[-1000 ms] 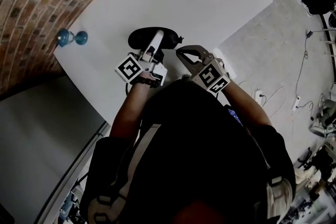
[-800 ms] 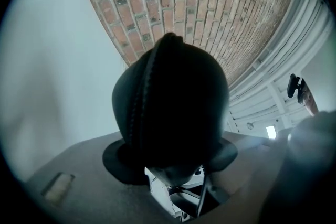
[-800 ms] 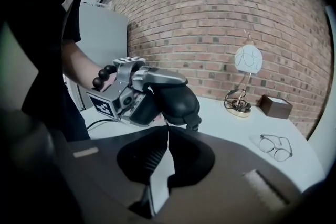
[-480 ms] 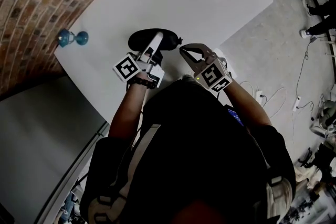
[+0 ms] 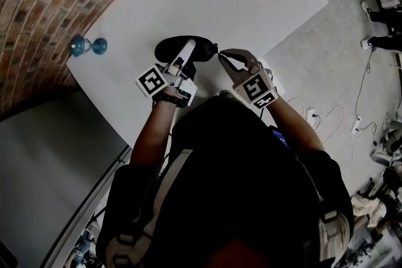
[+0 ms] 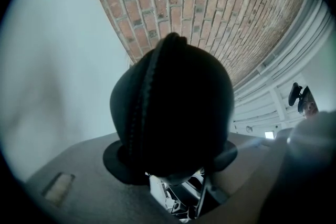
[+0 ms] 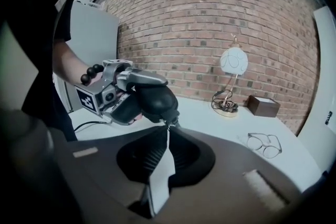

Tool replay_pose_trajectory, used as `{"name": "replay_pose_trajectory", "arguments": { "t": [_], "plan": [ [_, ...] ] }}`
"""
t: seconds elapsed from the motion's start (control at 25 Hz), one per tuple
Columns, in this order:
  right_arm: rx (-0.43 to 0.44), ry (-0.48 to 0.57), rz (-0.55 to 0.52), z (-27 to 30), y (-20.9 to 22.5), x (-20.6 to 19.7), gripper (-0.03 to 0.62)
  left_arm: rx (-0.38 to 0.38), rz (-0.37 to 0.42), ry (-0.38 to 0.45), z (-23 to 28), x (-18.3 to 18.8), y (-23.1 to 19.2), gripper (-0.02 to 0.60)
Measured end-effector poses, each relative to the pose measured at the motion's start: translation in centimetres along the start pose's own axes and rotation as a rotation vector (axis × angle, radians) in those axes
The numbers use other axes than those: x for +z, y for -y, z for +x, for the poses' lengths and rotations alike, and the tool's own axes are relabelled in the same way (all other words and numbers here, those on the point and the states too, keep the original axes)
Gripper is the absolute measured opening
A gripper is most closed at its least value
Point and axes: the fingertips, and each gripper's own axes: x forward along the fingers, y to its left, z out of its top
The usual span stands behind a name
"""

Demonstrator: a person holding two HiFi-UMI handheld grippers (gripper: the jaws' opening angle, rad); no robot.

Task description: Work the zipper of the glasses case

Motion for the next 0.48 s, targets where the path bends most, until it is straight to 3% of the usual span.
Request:
{"name": "replay_pose_trajectory", "arguments": {
  "t": [0.32, 0.48],
  "plan": [
    [-0.075, 0.082, 0.178, 0.2, 1.3, 1.0, 0.021, -0.032, -0.062, 0.039, -0.3, 0.7, 0.3, 0.25],
    [-0.055, 0.163, 0.134, -0.5, 1.4, 2.6, 0.02, -0.084, -0.095, 0.012, -0.4, 0.8, 1.1, 0.25]
  ]
}}
